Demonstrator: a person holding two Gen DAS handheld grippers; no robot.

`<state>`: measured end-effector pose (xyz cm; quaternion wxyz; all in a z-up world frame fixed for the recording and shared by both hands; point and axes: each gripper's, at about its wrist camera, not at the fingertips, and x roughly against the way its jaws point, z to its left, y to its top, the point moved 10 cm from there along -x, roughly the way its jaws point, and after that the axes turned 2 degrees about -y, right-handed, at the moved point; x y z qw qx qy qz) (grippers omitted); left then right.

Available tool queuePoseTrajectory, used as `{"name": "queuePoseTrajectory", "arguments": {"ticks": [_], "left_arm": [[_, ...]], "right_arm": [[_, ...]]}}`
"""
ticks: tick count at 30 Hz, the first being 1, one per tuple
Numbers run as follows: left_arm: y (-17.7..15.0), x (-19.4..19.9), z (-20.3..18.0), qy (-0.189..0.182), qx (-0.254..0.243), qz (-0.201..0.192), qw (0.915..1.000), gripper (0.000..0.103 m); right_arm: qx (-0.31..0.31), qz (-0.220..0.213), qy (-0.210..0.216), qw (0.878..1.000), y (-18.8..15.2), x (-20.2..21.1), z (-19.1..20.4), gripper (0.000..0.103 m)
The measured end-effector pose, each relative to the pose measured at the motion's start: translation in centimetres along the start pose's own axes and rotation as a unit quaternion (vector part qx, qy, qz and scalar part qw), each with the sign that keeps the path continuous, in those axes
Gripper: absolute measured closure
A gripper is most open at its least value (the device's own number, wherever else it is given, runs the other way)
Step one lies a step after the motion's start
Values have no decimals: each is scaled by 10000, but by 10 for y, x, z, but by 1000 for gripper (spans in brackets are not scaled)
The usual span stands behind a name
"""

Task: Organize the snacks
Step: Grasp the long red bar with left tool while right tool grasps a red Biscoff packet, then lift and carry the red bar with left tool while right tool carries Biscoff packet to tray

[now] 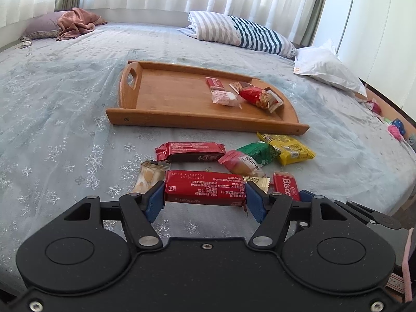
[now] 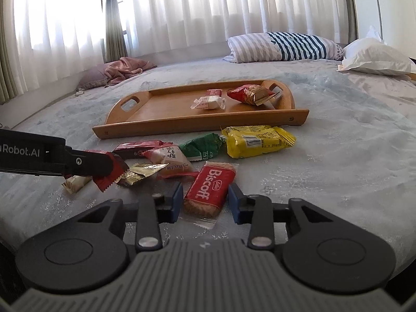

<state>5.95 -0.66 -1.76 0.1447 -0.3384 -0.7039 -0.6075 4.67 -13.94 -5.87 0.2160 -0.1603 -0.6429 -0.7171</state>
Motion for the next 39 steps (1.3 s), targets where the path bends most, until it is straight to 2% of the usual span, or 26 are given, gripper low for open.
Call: {"name": "queuePoseTrajectory", "arguments": {"ticks": [5, 7, 8, 12, 14, 16, 17, 21, 23, 27, 33, 34, 35, 39], "left_arm": [[2, -4, 3, 80, 59, 29, 9999, 40], [4, -6, 4, 80, 99, 34, 9999, 40], [5, -7, 4, 68, 112, 32, 9999, 40], [10, -9, 3, 60, 102, -6, 9999, 40], [11, -9, 2, 65, 79, -22, 9999, 40], [12, -10, 2, 68, 85, -18, 9999, 40], [12, -10, 2, 73, 88, -17, 9999, 40], [12, -10, 1, 85, 103, -14, 9999, 40], [12, -11, 2, 89, 97, -11, 9999, 40], [12, -11, 2, 84, 98, -12, 9999, 40], [13, -12, 1, 70, 109, -38, 9999, 40], [14, -13, 0, 65, 108, -43, 9999, 40], [14, -14, -1, 58, 106, -48, 9999, 40], [20, -18, -5, -3, 73, -62, 10000, 40]], "right_arm": [[12, 3, -41, 10000, 3, 7, -7, 67], [2, -18, -164, 9999, 5, 9, -12, 90], [-17, -25, -195, 9998, 7, 10, -15, 91], [-82, 45, -259, 9996, 8, 9, -22, 87], [-187, 75, -220, 9996, 7, 8, -25, 73], [-299, 88, -171, 9994, 6, 8, -25, 69], [-323, 86, -144, 9993, 6, 8, -24, 62], [-229, -16, -114, 9997, 7, 8, -12, 54], [-186, -93, -173, 9996, 9, 6, -8, 45], [-169, -162, -387, 9990, 11, 1, -6, 44], [-189, 27, -567, 9982, 7, -9, -7, 45], [-204, 67, -530, 9984, 6, -10, -7, 60], [-222, 101, -493, 9985, 6, -10, -7, 67], [-212, 141, -344, 9991, 10, -5, -8, 68]]}}
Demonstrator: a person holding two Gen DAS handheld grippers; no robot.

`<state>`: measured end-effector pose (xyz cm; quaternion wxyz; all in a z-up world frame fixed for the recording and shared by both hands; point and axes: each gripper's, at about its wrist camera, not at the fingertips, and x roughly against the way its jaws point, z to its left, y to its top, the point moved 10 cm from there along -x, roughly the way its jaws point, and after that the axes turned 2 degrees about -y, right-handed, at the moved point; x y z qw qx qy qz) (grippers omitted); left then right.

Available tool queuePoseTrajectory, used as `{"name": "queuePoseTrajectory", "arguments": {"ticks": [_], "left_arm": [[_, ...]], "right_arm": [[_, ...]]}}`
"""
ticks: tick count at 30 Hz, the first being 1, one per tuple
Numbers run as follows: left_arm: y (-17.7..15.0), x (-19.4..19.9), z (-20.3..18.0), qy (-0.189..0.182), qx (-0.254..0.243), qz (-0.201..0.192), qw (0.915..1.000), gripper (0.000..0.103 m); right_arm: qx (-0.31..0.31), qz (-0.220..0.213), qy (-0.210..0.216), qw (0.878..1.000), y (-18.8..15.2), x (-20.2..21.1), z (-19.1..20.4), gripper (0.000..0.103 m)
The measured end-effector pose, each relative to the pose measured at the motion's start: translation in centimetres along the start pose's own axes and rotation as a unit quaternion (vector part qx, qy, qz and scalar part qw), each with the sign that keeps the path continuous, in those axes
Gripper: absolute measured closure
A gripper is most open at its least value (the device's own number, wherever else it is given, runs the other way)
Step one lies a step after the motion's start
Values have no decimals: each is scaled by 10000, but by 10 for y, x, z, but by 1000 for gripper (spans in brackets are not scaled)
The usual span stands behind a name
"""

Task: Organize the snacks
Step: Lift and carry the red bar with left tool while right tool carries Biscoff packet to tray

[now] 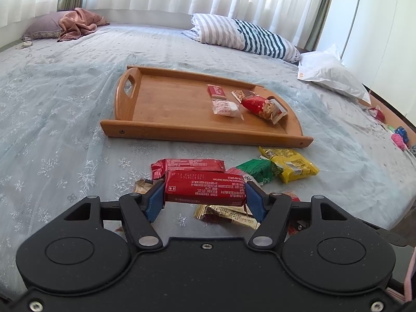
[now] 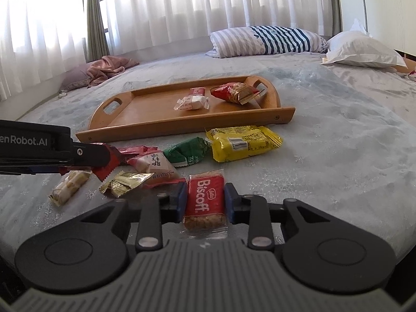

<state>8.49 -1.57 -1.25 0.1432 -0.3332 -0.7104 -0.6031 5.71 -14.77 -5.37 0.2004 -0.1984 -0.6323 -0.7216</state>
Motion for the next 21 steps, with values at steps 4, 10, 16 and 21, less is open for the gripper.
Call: {"name": "queuePoseTrajectory", "arguments": {"ticks": [4, 10, 16, 21], "left_arm": [[14, -5, -7, -118, -62, -73, 9999, 40], [45, -23, -23, -581, 17, 36, 9983, 40], [78, -56, -33, -691, 28, 200, 9974, 40], [96, -93, -36, -785, 214, 417, 9958, 40]], "right_arm": [[26, -103, 42, 9999, 12, 9, -5, 68], [-264, -46, 425, 9987, 52, 6, -24, 67], [-445, 361, 631, 9964, 111, -32, -54, 67], [-450, 892, 688, 9926, 135, -76, -68, 67]]}}
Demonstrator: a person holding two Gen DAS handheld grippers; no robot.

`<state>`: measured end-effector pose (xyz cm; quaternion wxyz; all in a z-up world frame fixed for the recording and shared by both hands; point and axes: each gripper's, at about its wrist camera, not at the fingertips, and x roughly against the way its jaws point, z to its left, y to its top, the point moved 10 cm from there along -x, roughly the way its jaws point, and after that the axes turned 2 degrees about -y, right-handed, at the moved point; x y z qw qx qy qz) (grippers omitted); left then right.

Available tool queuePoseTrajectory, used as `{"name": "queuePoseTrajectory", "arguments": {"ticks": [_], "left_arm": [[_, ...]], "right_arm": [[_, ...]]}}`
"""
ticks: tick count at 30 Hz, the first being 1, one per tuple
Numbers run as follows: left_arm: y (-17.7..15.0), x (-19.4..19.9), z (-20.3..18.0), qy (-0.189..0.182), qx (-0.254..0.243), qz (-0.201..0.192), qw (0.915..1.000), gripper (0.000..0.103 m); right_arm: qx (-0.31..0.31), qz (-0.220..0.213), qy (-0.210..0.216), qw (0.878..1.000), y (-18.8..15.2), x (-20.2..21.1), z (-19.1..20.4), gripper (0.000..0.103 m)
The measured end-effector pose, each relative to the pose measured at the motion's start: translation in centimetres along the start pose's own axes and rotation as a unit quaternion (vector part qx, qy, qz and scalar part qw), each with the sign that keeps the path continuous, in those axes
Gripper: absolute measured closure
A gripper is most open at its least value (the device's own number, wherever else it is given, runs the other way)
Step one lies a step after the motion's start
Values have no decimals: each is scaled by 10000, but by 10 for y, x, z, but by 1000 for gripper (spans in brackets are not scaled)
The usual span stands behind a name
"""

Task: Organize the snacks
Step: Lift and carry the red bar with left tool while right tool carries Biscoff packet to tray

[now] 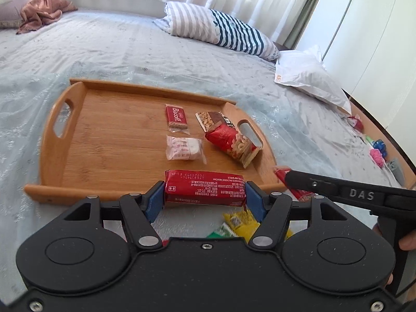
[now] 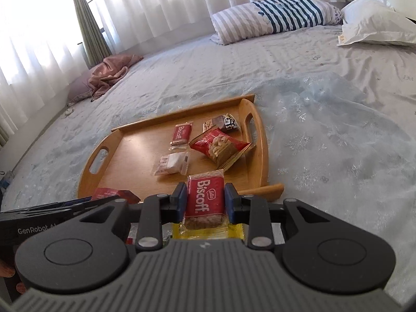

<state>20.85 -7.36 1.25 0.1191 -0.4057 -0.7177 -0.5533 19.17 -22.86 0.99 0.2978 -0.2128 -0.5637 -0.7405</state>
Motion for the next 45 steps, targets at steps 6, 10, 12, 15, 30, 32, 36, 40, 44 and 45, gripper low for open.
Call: {"name": "queuePoseTrajectory", "arguments": {"ticks": [6, 10, 12, 15, 30, 32, 36, 40, 44, 45], "left_arm": [[8, -42, 2, 101, 10, 235, 9997, 40], [9, -63, 1, 93, -30, 276, 9996, 40], [10, -72, 2, 128, -29, 290, 9995, 40], [11, -84, 6, 138, -1, 320, 9994, 40], [42, -134, 22, 243, 104, 218, 9994, 40], [45, -138, 21, 302, 77, 221, 9993, 40], [38, -133, 14, 176, 28, 265, 9995, 40], [28, -124, 11, 225, -129, 258, 9993, 40], [22, -117, 11, 346, -242, 223, 9989, 39], [20, -115, 11, 372, -262, 219, 9987, 39]], "right_arm": [[348, 389, -218, 9984, 12, -41, -4, 67], [492, 425, -351, 9973, 17, -60, -4, 67], [471, 488, -334, 9971, 18, -68, -5, 67], [431, 508, -261, 9974, 19, -78, -4, 67], [305, 43, -150, 9994, 55, -118, -8, 67], [261, -24, -120, 9996, 60, -123, -9, 68], [81, -4, 3, 10000, 59, -121, -10, 80], [299, 40, -62, 9995, 49, -115, -8, 80], [332, 180, 43, 9993, 40, -116, -6, 78], [368, 191, 83, 9991, 40, -117, -4, 78]]}}
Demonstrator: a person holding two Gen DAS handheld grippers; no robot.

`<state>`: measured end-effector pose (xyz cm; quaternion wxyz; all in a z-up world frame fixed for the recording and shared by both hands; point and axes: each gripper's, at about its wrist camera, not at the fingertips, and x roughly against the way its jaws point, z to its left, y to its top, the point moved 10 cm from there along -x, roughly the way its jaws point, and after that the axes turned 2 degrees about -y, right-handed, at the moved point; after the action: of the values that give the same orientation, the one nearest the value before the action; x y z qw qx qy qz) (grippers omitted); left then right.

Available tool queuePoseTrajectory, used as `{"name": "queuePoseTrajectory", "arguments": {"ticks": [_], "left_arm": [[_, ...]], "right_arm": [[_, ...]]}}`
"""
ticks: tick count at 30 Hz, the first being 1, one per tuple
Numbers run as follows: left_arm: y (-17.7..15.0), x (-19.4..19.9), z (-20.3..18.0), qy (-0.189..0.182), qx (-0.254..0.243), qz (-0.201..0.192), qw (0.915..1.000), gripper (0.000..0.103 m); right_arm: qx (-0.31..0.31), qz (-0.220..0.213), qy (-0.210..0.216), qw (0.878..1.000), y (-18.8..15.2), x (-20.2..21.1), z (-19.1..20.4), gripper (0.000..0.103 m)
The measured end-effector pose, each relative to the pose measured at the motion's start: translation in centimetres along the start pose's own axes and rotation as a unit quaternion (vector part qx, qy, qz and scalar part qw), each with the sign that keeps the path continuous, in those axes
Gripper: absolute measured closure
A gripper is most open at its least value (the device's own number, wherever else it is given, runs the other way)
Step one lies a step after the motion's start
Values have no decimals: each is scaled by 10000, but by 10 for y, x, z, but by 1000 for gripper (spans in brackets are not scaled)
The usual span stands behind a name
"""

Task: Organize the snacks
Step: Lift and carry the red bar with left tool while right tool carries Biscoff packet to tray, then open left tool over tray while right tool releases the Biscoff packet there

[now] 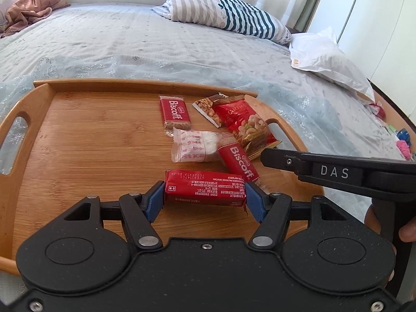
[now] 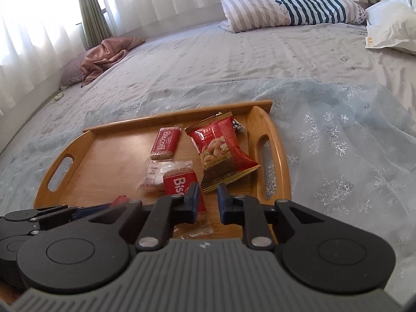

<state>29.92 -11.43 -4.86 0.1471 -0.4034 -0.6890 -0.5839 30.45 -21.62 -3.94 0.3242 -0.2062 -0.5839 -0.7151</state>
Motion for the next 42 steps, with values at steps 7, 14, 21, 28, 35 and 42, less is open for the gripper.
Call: {"name": "queuePoseTrajectory", "arguments": {"ticks": [7, 14, 21, 28, 35, 42], "left_arm": [[-3, 9, 10, 83, 6, -10, 10000, 39], [-3, 7, 8, 9, 15, -43, 10000, 39], [-4, 1, -3, 46, -187, -129, 9997, 39], [-2, 11, -3, 25, -178, -197, 9996, 22], [-3, 37, -1, 93, -304, -297, 9991, 14], [-17, 68, 1, 100, -316, -350, 9988, 14]], "right_arm": [[463, 250, 274, 9982, -4, -17, 30, 40], [155, 389, -424, 9982, -14, -16, 8, 68], [-220, 369, -361, 9984, -21, -3, -9, 67], [-318, 161, -130, 9993, -16, 10, -7, 57], [-84, -111, -89, 9999, -10, 36, 3, 45], [173, -272, -85, 9994, -19, 58, 12, 34]]}}
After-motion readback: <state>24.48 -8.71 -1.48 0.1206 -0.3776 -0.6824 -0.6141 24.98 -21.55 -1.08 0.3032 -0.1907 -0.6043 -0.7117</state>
